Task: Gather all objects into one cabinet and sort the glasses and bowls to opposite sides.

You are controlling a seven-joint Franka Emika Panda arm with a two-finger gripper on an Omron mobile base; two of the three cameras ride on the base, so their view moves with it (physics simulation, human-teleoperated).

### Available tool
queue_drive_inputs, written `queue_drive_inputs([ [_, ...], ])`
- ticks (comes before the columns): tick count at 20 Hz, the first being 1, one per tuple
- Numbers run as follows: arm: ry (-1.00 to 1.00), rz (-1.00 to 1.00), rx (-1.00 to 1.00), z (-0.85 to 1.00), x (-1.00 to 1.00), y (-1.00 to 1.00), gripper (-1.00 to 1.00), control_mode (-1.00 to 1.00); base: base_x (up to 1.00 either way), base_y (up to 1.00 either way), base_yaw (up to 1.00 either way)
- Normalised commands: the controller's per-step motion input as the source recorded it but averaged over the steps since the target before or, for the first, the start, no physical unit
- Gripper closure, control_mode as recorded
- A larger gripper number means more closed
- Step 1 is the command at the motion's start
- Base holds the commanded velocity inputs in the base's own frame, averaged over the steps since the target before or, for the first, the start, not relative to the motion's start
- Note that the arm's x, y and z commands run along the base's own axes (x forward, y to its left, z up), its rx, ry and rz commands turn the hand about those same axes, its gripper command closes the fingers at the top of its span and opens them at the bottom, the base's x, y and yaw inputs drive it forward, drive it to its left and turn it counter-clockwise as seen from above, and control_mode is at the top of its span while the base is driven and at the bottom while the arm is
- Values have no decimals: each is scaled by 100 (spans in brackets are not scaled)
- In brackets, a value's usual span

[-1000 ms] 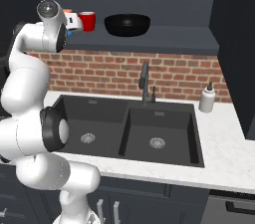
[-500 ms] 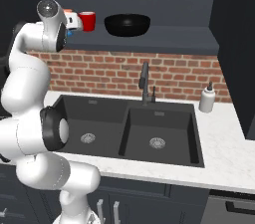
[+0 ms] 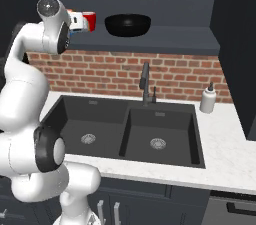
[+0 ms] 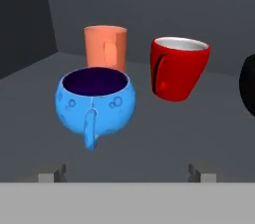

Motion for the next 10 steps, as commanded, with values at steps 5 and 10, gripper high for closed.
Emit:
queue_drive_inputs([
  [5, 0, -13, 0, 10, -65, -76, -100, -100, 0, 0, 0],
  [10, 0, -16, 0, 20, -76, -61, -100, -100, 0, 0, 0],
])
